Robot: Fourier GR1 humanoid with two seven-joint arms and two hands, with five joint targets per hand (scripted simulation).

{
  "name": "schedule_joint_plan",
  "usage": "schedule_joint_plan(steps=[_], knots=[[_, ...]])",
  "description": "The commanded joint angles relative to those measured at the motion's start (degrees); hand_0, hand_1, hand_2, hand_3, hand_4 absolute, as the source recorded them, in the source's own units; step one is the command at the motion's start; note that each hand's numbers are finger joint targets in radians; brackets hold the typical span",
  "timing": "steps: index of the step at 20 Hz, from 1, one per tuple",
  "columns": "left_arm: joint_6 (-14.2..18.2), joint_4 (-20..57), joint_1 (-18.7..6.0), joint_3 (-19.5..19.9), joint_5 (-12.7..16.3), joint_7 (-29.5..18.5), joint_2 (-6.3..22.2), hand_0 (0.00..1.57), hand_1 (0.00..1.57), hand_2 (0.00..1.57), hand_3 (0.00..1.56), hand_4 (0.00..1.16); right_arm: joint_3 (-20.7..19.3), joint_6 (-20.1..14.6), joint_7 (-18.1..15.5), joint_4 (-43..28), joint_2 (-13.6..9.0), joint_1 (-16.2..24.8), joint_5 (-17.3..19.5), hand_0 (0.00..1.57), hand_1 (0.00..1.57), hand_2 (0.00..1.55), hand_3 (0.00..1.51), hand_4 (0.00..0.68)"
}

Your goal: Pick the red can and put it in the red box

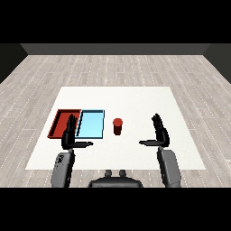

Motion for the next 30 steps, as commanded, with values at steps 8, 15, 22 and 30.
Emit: schedule_joint_plan(steps=[8,15,22,30], knots=[[0.45,-1.45,-0.29,1.07,0.33,1.12,0.84,0.0,0.0,0.0,0.0,0.0,1.45,-1.68,6.47,3.62,2.48,-8.93,-1.12,0.0,0.0,0.0,0.0,0.0],[0.08,-1.5,-2.24,1.36,1.61,4.67,1.04,0.0,0.0,0.0,0.0,0.0,0.01,-3.06,2.21,15.73,4.36,-14.24,-2.35,0.0,0.0,0.0,0.0,0.0],[0.76,6.0,-5.81,1.96,0.53,0.21,0.69,0.0,0.0,0.0,0.0,0.0,3.69,-4.15,3.04,15.12,4.67,-13.7,-4.73,0.0,0.0,0.0,0.0,0.0],[-1.57,6.22,-0.53,1.56,0.95,-5.92,0.24,0.0,0.0,0.0,0.0,0.0,11.25,-9.82,-4.91,26.81,4.69,-17.22,-9.88,0.0,0.0,0.0,0.0,0.0]])
